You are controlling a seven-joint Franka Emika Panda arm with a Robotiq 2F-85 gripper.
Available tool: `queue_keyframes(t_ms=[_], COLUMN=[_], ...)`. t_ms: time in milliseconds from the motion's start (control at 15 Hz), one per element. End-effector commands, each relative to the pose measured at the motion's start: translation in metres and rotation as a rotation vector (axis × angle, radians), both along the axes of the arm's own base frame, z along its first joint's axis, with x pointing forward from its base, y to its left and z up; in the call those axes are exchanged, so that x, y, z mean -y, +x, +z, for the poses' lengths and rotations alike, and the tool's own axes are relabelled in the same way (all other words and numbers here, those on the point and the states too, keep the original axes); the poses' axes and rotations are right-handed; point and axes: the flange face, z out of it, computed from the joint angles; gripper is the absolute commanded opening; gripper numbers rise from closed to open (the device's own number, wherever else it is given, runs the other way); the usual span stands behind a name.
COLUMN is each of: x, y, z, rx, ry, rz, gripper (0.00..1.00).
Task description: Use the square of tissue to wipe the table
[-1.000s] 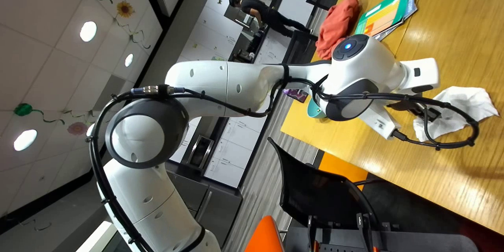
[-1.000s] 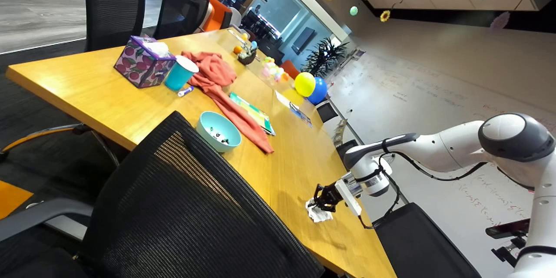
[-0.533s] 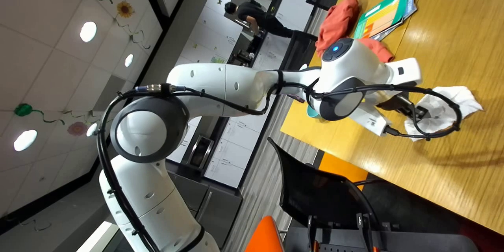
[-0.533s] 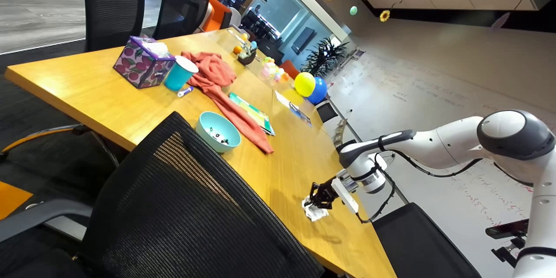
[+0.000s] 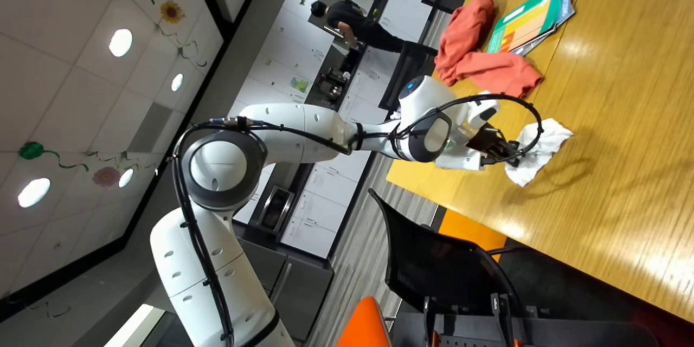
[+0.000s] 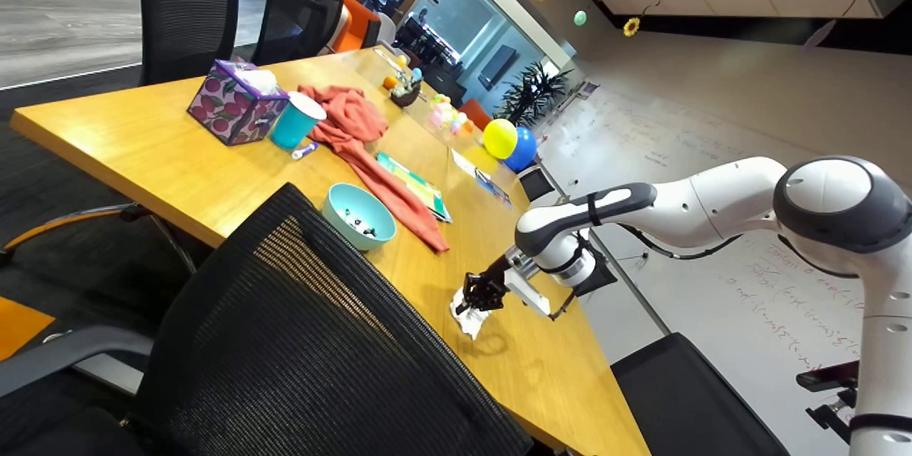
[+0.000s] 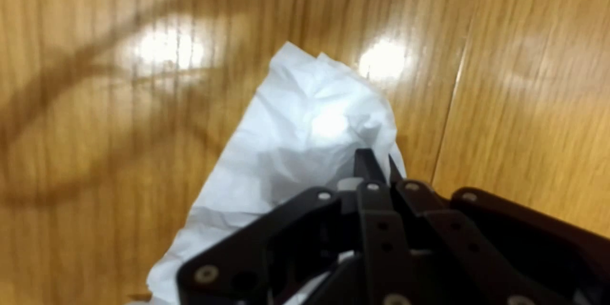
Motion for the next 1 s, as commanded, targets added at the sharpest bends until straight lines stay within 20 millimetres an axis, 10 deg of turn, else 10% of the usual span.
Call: queue_keyframes(t_ms=[0,267,933], x=[-0.029,-0.021,0.106], y=[0.021,0.022,-0.043], z=[0.000,-0.005,-0.015], rx=[-0.013,-0.020,-0.068], ry=[-0.027,-0.036,-0.069], rz=[0.092,0.077,-0.342], gripper=[0.00,0.00,0.00])
